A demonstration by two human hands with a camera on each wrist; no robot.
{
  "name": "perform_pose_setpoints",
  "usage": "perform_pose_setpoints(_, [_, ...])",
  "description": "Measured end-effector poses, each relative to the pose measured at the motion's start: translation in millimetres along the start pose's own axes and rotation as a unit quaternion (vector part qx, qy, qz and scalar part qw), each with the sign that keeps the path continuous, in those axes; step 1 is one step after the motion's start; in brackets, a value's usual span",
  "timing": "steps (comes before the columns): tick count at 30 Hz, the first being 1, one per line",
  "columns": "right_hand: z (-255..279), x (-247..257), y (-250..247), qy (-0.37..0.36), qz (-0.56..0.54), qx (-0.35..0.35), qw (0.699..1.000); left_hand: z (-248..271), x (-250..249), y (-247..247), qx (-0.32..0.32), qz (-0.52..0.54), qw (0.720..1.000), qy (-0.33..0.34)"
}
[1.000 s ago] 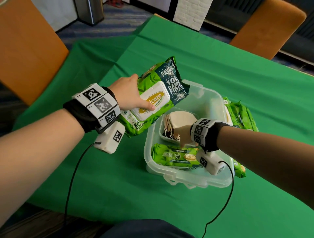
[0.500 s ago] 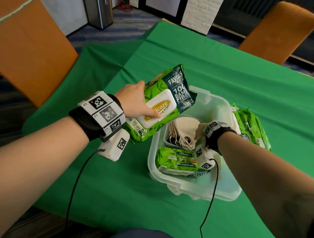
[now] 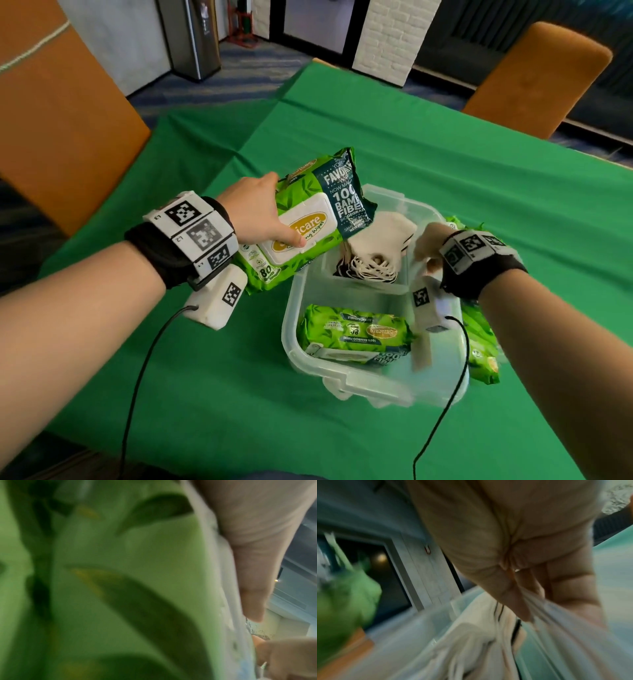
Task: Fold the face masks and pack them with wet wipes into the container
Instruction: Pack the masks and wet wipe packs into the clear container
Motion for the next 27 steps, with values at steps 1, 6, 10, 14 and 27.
perform_pose_setpoints(1, [9.3,-1.9,-10.7,-0.01,-0.014,0.005,1.0,0.7,-4.7,-2.9,-0.003,-0.013,1.0,0.007])
perform_pose_setpoints(6, [25.8,-56.6,-54.3,-0.026,-0.108,-0.069,0.991,1.2,-43.8,-25.2,-0.033,-0.059,0.997,0.049])
perform_pose_setpoints(10, [32.5,-113.7,-68.4,-0.003,-0.193,-0.145,0.97,-15.1,-89.0,-31.3,-0.028,-0.12,0.988,0.089])
perform_pose_setpoints(14, [45.7,-160.2,-69.7,0.023,-0.26,-0.186,0.947,-39.8,-130.1,-7.3,0.032,-0.189,0.977,0.094])
perform_pose_setpoints(27, [43.5,-215.9,-54.8,0.042,-0.365,-0.16,0.916,-101.3,-164.4,103.2,0.146,-0.331,0.926,0.107])
Point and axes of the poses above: each hand's wrist, its own z-axis away from the middle knuckle, its own y-axis out of the palm, x = y × z, the point moved 3 cm from there along -z, towards the middle knuckle
